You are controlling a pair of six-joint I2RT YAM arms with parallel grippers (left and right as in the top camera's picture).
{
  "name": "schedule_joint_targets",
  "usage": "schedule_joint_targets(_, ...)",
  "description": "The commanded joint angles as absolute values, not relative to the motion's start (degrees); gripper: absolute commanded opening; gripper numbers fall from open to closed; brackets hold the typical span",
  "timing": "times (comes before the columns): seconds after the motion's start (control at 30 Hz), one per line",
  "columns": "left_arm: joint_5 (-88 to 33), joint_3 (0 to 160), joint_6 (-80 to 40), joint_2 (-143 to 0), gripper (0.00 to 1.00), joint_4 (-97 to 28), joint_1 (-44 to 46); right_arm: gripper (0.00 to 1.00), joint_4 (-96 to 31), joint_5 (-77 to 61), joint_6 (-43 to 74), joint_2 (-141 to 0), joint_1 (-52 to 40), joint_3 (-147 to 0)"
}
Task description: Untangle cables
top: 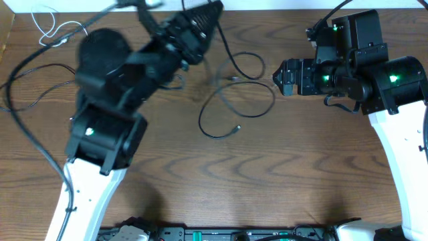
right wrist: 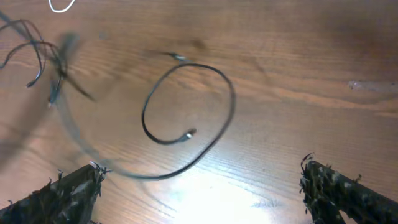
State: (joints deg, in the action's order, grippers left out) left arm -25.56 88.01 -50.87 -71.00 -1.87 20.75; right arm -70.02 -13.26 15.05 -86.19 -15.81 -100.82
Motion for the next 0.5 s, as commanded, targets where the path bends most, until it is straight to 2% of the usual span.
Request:
schedule_joint_targets(0.0,-25.9,88.8,-58.5,-70.0,0.07,4.6,20.2,0.99,-70.3,-16.2,14.5,-86.3,-16.0,-101.4)
schedule_joint_targets(0.2,-22.5,88.8,-65.8,-70.0,0.07,15.0,20.2,0.99,-70.3,-19.2,14.0,-86.3,-17.3,-101.4)
schedule_joint_targets(0.47,-19.0,88.9,-66.8,-70.0,0.07,16.0,20.2,0.99,-70.1,-20.5,11.7,-86.7,-20.1,-101.0)
